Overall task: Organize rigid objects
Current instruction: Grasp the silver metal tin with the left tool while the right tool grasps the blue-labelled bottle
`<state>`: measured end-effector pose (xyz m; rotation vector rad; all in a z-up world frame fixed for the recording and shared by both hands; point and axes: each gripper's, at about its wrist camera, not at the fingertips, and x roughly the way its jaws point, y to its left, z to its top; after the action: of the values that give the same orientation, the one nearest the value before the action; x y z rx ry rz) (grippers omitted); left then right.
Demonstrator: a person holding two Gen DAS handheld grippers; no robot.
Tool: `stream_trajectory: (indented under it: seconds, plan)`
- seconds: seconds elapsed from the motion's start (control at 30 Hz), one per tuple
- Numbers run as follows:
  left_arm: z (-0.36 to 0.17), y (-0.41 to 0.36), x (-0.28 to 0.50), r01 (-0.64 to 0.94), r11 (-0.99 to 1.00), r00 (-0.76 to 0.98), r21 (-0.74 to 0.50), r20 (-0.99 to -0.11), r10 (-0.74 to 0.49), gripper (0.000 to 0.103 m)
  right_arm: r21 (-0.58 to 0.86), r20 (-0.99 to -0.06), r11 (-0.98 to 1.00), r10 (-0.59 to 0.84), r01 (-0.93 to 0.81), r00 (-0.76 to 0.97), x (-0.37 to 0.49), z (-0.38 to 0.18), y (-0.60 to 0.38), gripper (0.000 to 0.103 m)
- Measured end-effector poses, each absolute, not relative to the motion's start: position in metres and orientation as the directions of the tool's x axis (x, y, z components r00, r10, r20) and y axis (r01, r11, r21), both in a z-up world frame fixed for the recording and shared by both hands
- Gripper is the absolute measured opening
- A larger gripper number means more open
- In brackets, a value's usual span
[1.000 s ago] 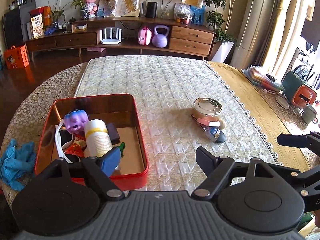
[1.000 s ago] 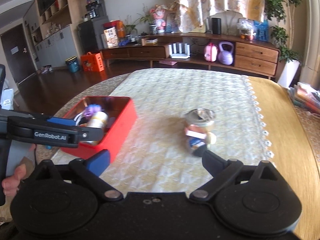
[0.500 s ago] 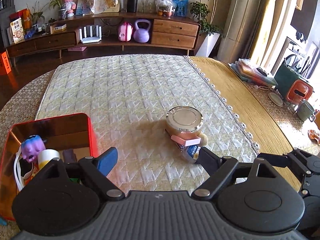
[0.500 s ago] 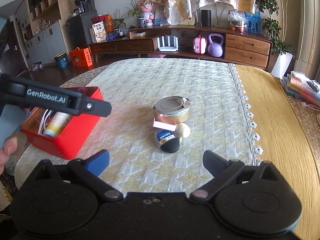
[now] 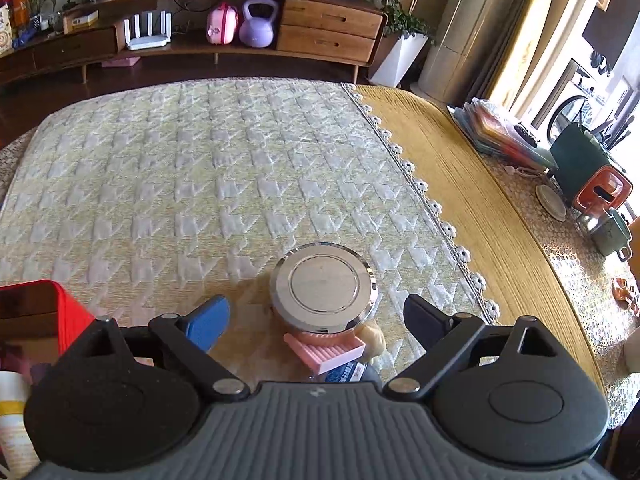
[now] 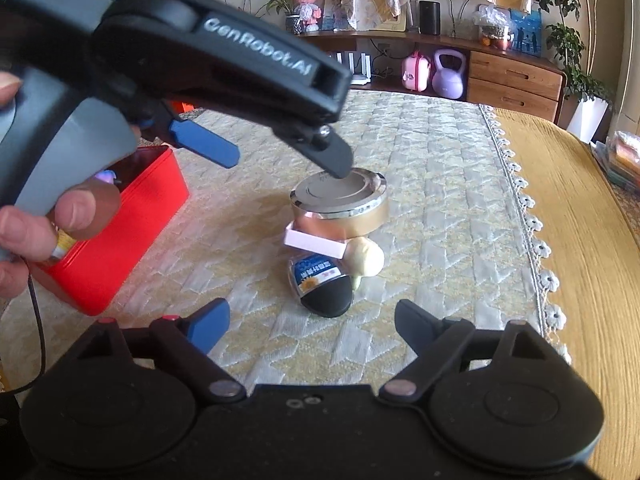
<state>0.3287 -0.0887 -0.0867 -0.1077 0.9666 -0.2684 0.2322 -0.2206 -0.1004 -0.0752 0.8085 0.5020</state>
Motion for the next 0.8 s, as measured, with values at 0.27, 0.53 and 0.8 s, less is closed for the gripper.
stream_trajectory:
  seconds: [0.27, 0.53, 0.8]
  plan:
    - [-0.101, -0.110, 0.362, 0.174, 0.962, 0.512, -0.212, -0.814, -0.273, 0.095, 0.126, -0.722, 0.874, 0.405, -0.470, 0.560, 0.249, -0.112, -0.212, 0.081]
    - [-0.122, -0.118, 0.376, 0.175, 0.969, 0.484, -0.177, -0.841, -0.241, 0.095, 0.097, -0.721, 0.871, 0.395, -0.481, 0.570, 0.258, -0.119, -0.202, 0.077]
    - [-0.132, -0.116, 0.377, 0.153, 0.974, 0.494, -0.166, -0.841, -0.221, 0.095, 0.020, -0.715, 0.884, 0.339, -0.467, 0.612, 0.256, -0.122, -0.190, 0.064]
